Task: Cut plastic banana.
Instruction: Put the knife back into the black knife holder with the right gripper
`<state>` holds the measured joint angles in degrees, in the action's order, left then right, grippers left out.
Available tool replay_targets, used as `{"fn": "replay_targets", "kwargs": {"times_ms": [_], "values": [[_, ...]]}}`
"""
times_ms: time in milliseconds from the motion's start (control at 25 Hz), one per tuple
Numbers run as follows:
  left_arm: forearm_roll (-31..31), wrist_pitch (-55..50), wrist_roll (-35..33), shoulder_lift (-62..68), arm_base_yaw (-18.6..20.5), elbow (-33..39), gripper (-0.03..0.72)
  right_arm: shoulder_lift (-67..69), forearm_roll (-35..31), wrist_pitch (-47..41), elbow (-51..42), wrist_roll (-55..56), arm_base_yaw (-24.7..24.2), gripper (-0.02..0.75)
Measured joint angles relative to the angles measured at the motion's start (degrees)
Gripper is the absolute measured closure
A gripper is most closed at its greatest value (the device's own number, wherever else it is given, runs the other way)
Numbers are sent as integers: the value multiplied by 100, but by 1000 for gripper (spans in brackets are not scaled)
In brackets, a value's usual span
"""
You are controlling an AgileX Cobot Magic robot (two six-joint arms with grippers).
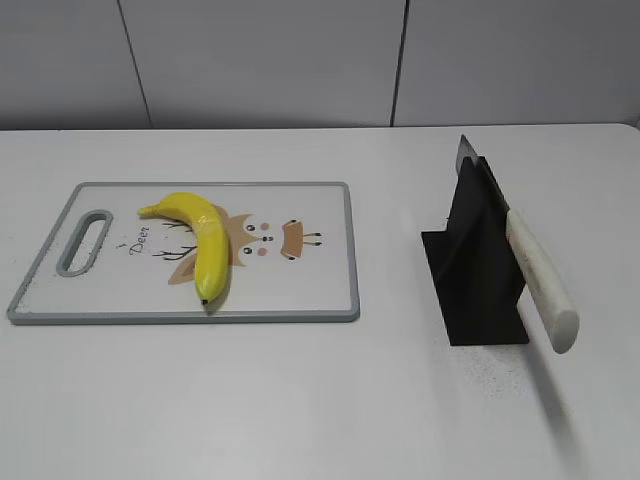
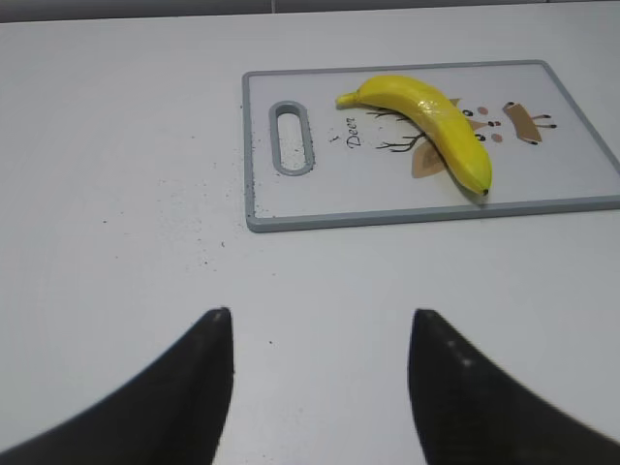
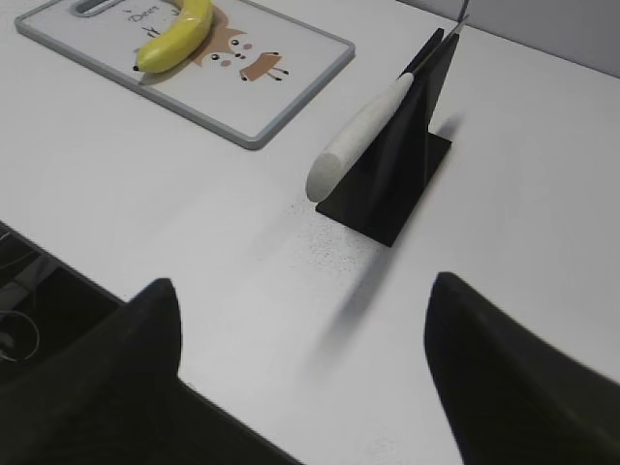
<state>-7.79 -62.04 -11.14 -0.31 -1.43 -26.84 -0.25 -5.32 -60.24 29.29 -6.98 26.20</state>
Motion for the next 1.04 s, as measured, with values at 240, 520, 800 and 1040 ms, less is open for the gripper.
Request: {"fn": "replay_targets", "kwargs": {"times_ms": [240,520,800,1040], "values": [[0,0,0,0,0,0,127,-13,-38,0,0,0,-923,148],[0,0,0,0,0,0,127,-13,-52,0,0,-6,-1949,150],[0,0,0,0,0,0,127,-13,-57,10,0,-6,-2143,157],[0,0,0,0,0,0,127,-13,-57,10,0,-6,-2143,157]]}}
